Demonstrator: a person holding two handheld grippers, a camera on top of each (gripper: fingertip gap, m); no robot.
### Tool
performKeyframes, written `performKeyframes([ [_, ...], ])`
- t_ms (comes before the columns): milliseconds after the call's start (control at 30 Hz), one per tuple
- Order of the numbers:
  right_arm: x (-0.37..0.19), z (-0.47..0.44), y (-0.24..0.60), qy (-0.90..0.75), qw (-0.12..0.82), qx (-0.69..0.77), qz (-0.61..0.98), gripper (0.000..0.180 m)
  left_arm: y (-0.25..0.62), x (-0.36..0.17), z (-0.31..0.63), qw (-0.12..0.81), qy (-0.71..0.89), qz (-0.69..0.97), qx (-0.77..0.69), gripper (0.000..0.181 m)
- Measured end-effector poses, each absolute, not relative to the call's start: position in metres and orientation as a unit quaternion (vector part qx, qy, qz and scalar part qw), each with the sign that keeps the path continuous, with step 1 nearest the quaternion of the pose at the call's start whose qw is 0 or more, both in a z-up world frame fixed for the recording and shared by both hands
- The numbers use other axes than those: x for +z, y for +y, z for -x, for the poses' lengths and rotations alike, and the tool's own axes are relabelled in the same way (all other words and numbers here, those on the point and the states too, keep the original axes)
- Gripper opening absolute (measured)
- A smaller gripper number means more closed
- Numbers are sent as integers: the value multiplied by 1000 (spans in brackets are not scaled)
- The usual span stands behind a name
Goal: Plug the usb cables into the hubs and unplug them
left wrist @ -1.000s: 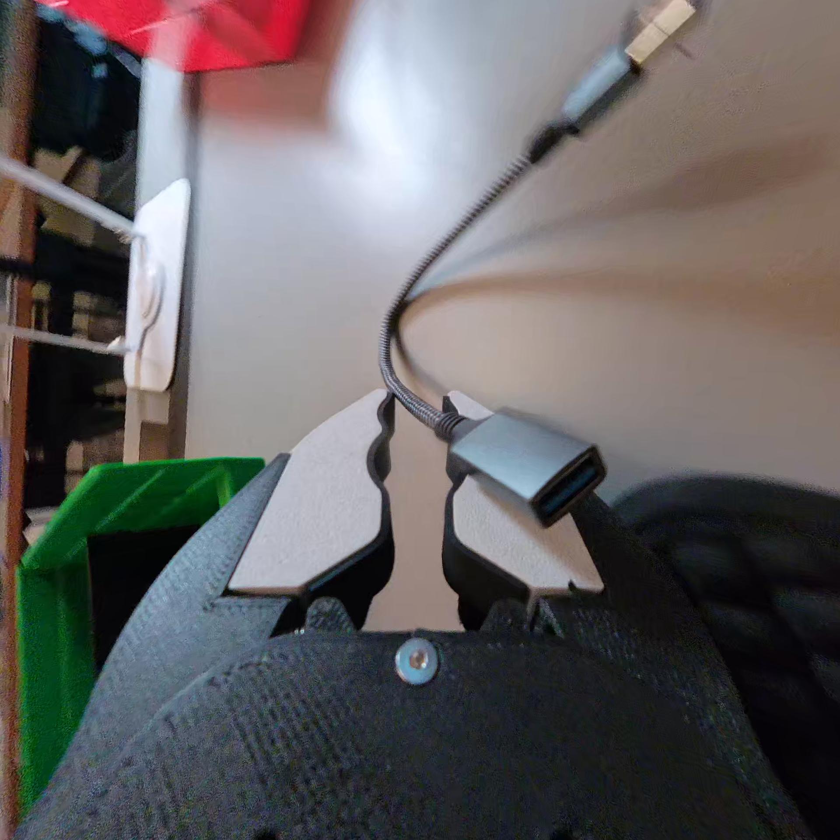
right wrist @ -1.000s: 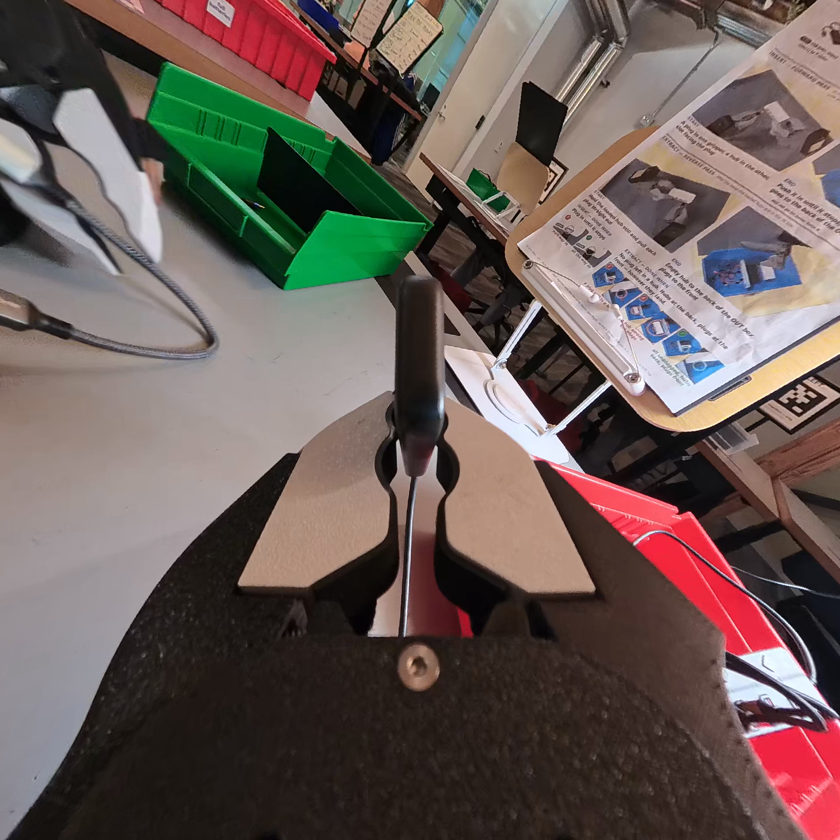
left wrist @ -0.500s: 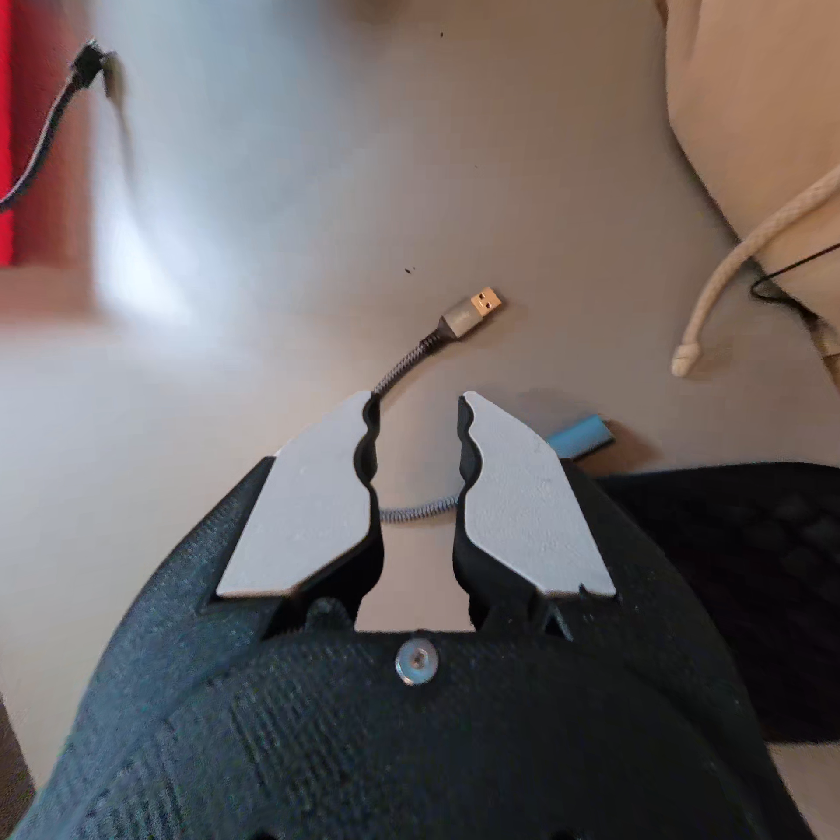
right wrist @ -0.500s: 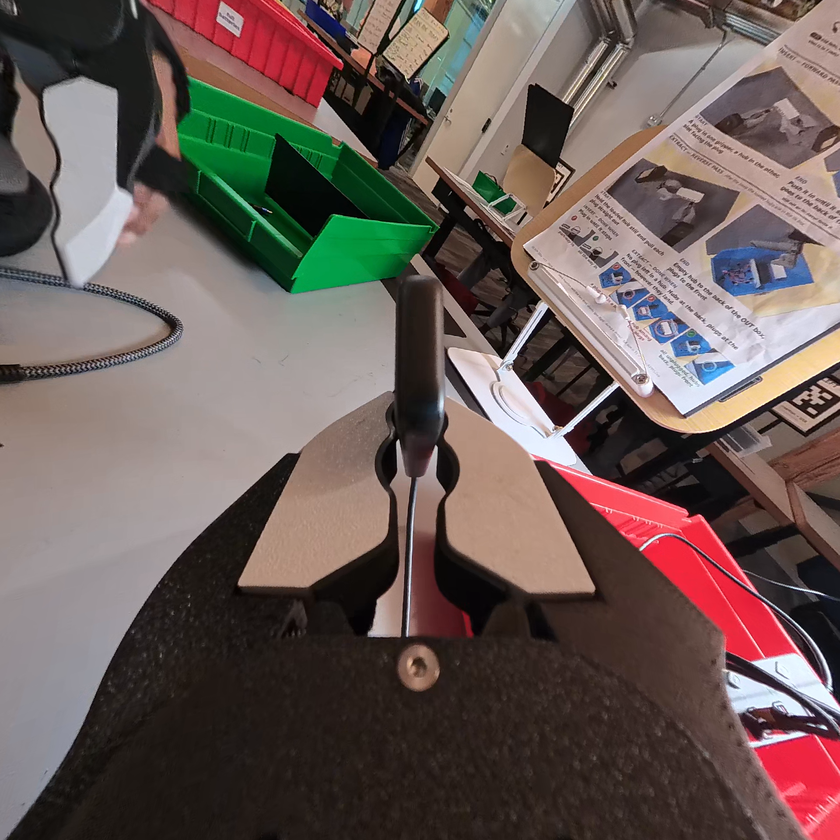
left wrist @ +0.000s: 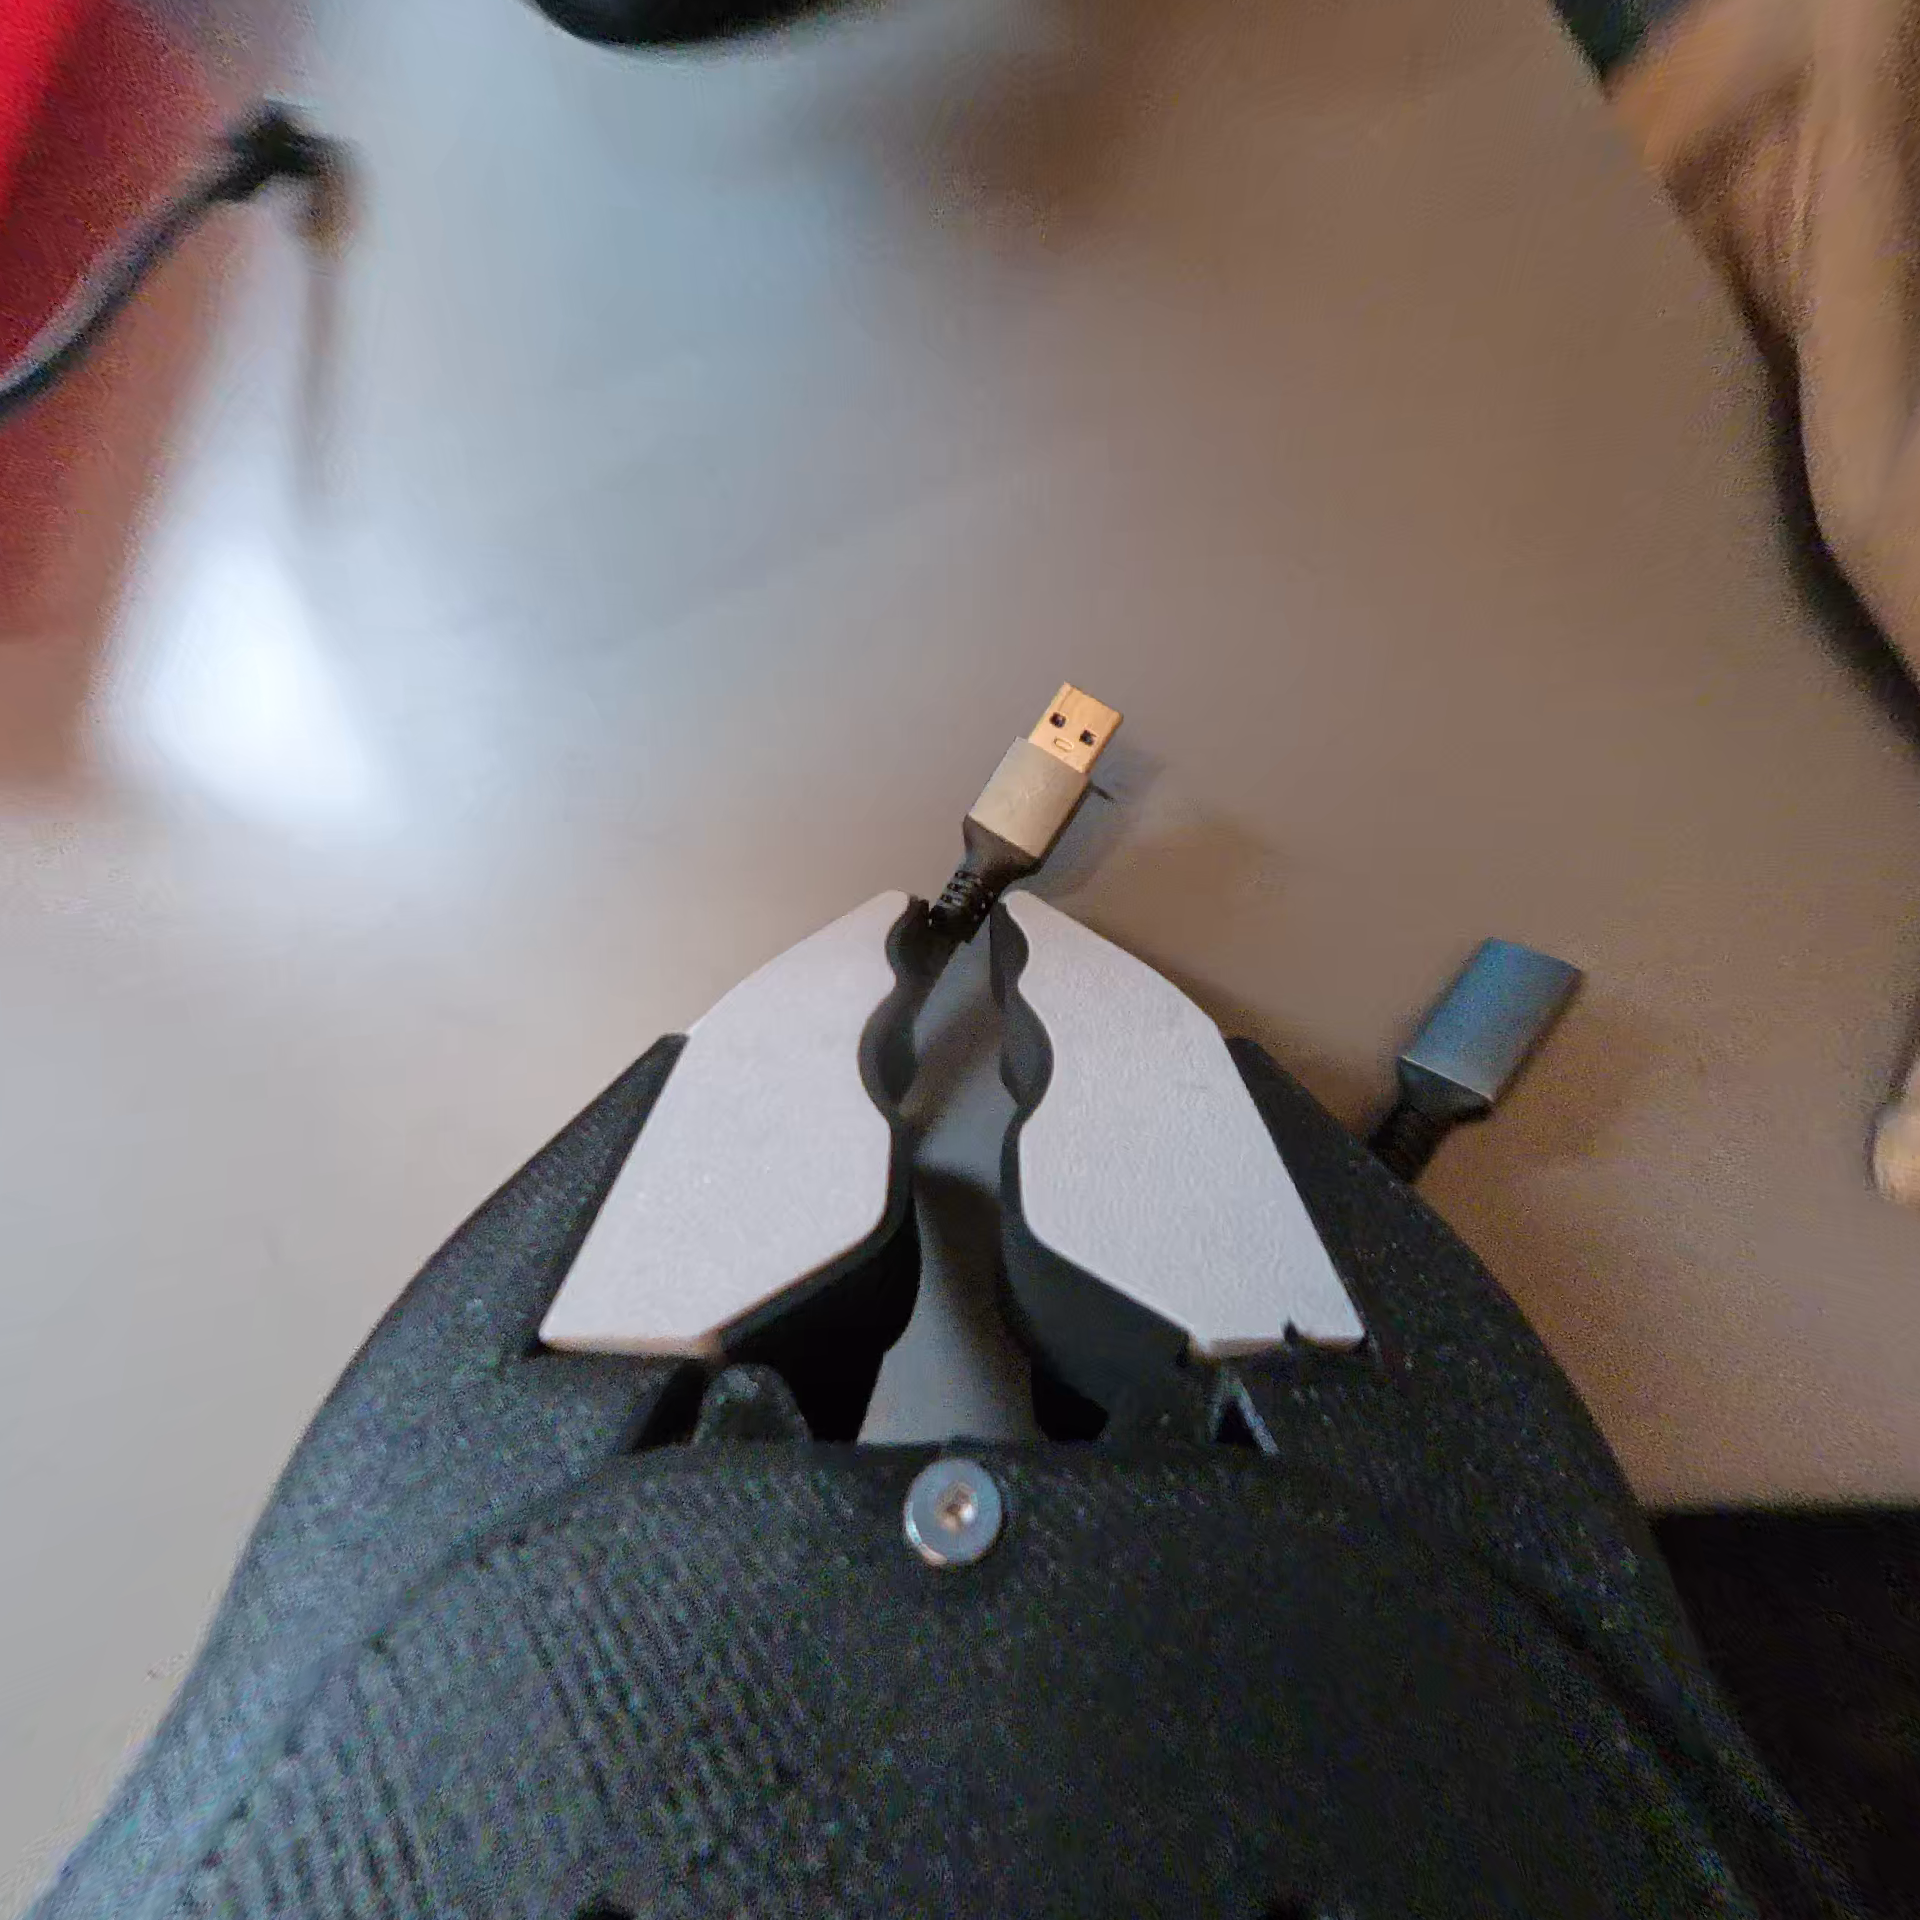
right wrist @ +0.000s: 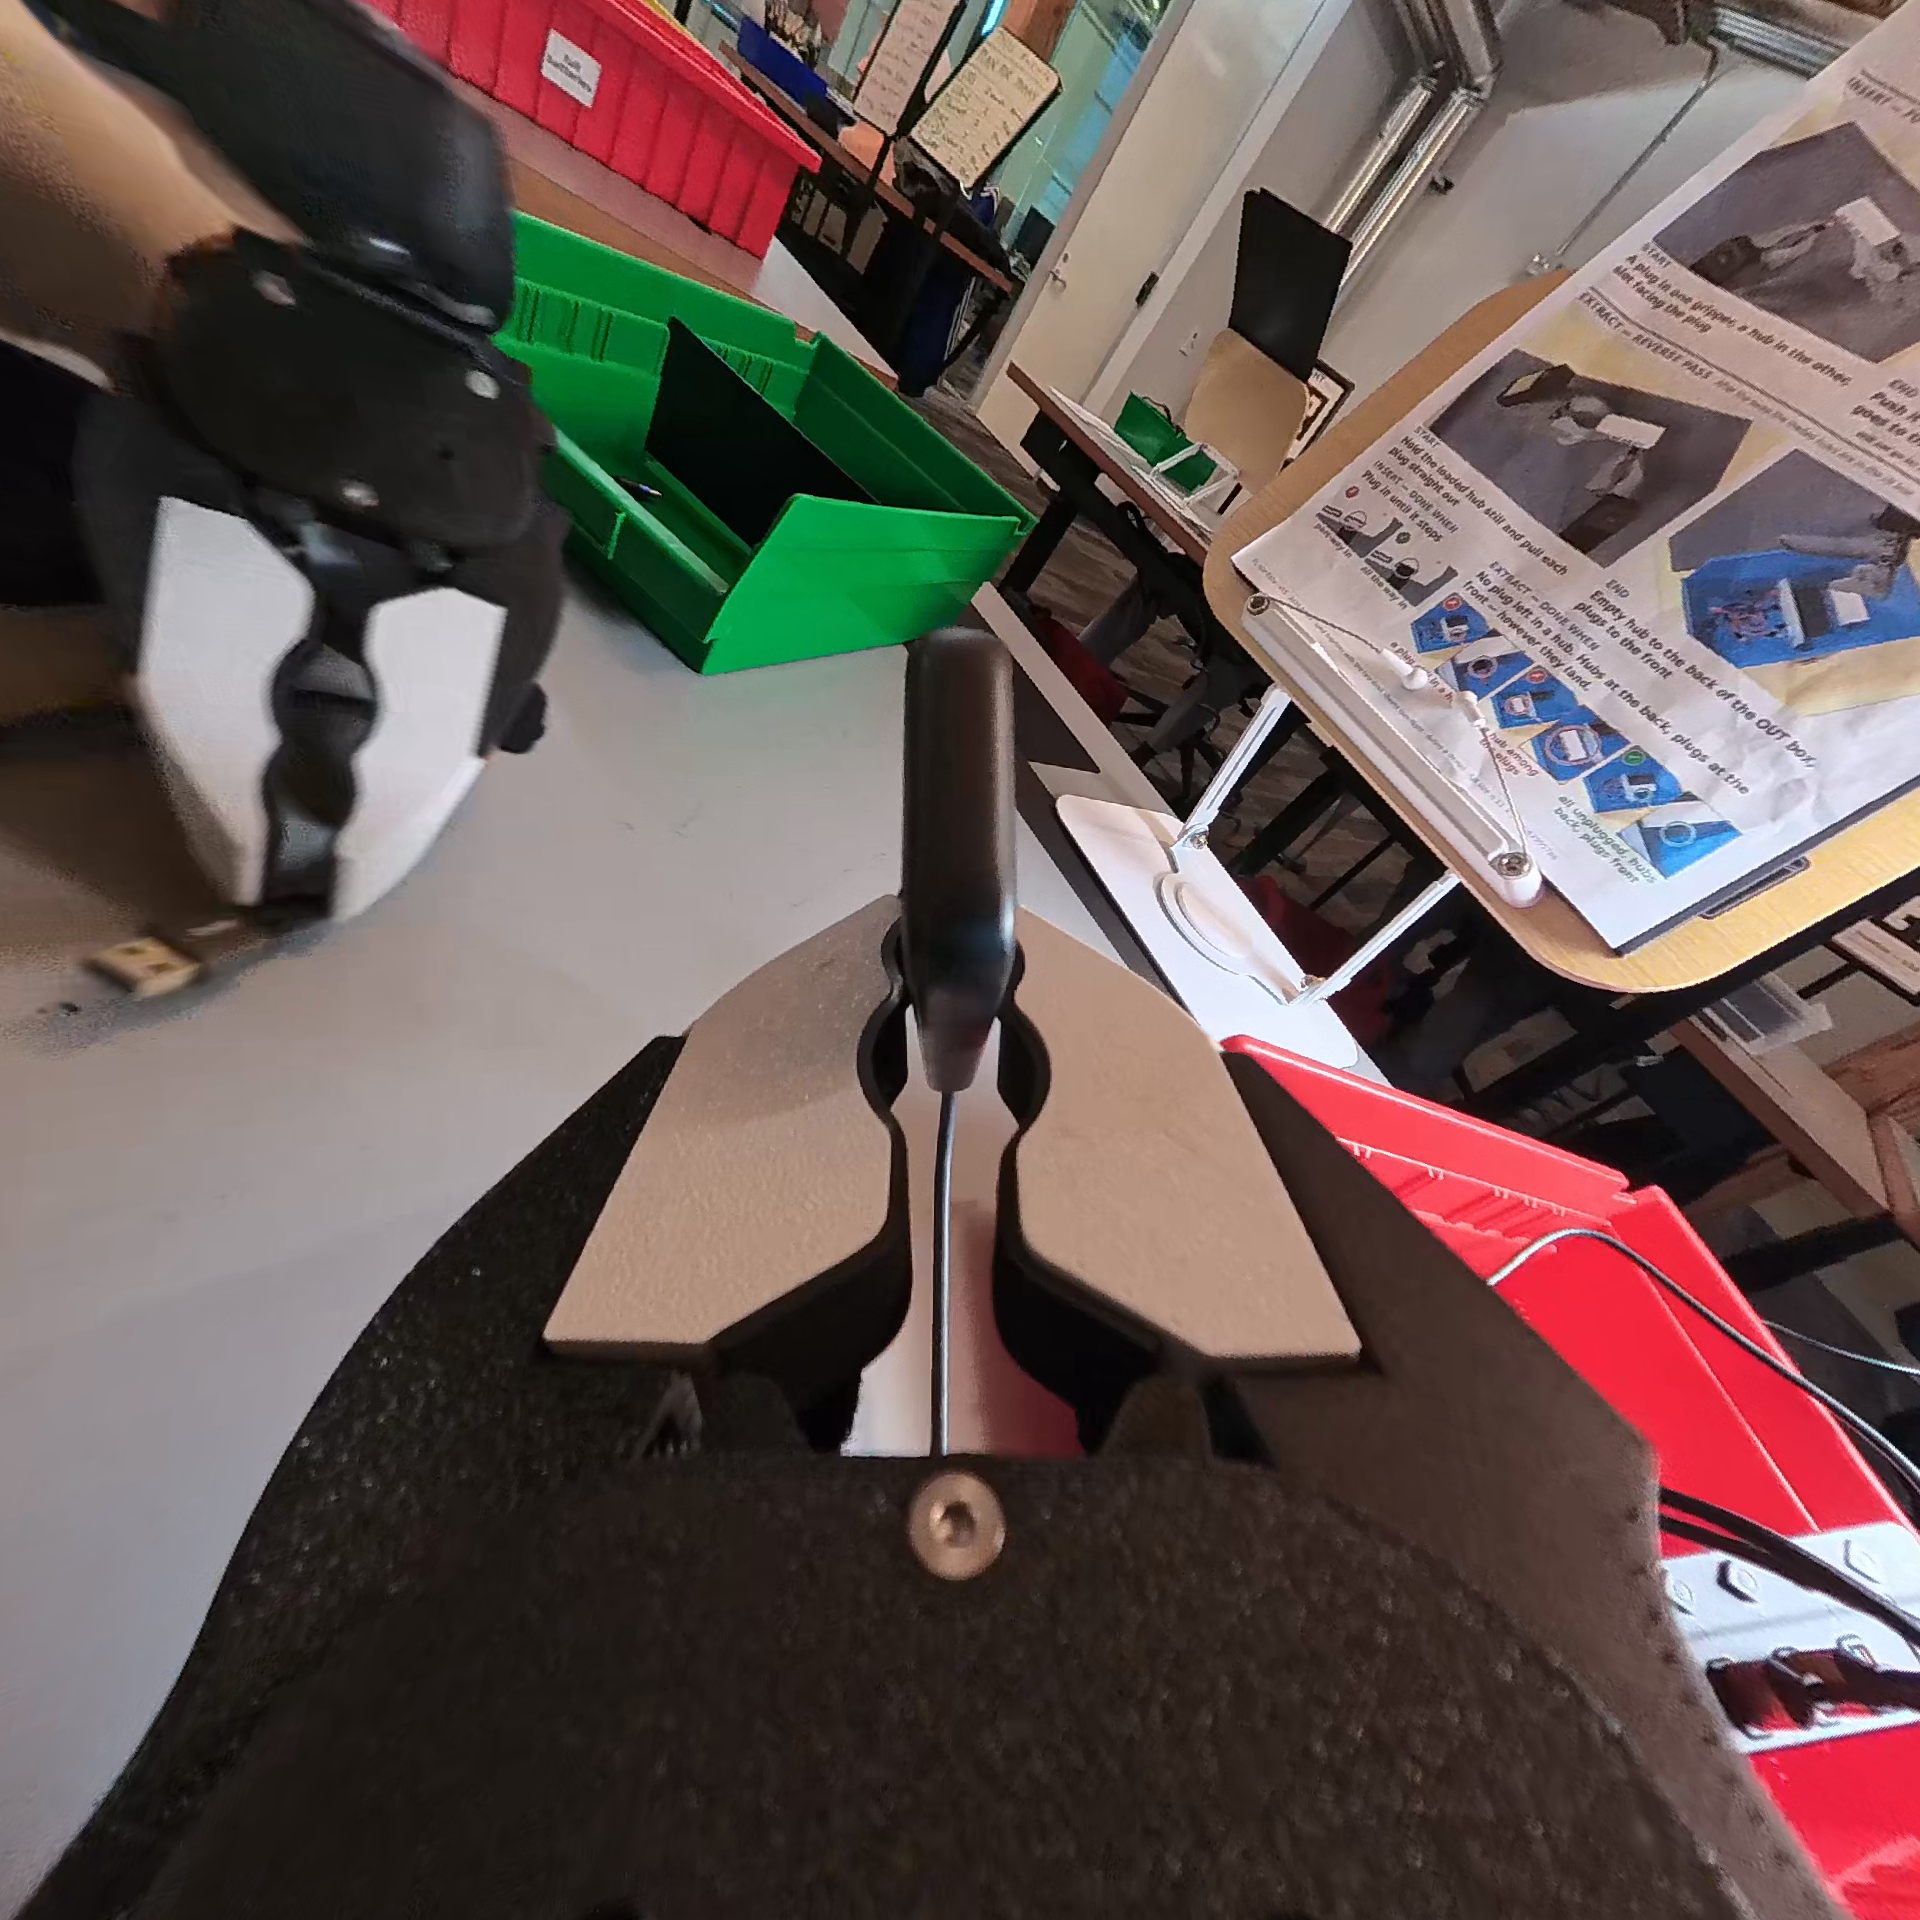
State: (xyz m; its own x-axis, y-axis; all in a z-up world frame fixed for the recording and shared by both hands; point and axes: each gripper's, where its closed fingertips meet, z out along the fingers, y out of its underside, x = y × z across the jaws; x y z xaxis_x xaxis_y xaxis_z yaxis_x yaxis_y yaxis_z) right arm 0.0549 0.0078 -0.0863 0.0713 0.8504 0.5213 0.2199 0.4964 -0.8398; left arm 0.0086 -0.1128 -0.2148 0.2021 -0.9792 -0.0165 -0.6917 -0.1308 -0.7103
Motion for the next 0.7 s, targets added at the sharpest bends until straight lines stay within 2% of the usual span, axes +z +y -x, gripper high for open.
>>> performKeyframes([
  [167,-88,-53,5,-627,587,279,429,12,-78,-191,8,382,420,758,-320,12],
  [333,-94,-50,1,-633,577,287,429,12,-57,-187,31,406,355,793,-283,11],
  [700,-106,-45,-24,-665,541,333,392,12,-41,-201,56,427,347,824,-138,12],
])
